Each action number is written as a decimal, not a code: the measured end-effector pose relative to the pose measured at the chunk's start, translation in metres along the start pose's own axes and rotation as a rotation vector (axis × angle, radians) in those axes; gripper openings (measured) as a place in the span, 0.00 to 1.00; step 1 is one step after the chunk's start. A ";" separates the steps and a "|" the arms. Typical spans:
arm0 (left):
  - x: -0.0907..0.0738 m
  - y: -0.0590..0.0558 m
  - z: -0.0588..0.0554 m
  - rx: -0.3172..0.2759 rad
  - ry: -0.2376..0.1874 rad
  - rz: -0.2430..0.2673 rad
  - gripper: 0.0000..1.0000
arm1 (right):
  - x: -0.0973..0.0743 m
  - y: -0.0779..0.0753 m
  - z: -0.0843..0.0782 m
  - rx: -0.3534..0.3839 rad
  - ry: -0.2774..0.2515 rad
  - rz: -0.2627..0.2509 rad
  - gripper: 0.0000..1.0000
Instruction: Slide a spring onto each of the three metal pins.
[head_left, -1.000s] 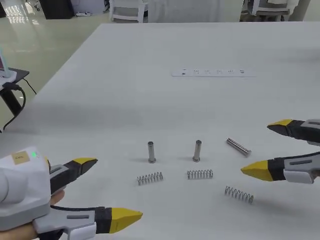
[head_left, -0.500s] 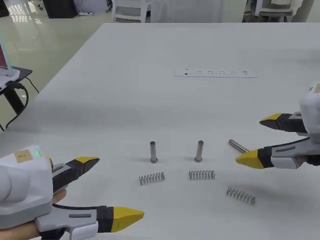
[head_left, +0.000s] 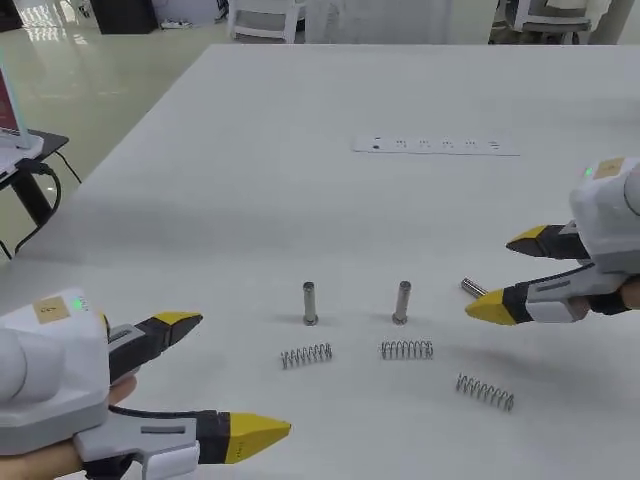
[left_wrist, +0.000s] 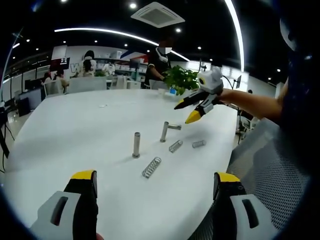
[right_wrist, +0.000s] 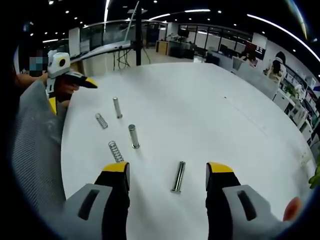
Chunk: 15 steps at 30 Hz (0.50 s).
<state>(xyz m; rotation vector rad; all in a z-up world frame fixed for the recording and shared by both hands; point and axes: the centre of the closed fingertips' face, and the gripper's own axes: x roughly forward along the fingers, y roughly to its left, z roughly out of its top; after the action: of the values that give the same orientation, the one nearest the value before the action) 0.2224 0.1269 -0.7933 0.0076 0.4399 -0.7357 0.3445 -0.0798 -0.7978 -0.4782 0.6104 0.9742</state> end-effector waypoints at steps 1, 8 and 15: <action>0.000 0.000 0.000 0.000 -0.001 0.000 0.94 | 0.001 -0.001 -0.001 -0.002 0.007 -0.002 0.60; 0.000 0.001 0.000 0.001 0.001 0.000 0.94 | 0.009 -0.003 -0.007 0.002 0.043 0.004 0.55; 0.000 0.001 -0.001 0.001 0.002 0.001 0.93 | 0.015 -0.009 -0.010 0.004 0.077 -0.007 0.48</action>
<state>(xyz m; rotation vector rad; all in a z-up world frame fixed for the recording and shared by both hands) 0.2226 0.1278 -0.7938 0.0098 0.4415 -0.7351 0.3558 -0.0805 -0.8141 -0.5163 0.6792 0.9508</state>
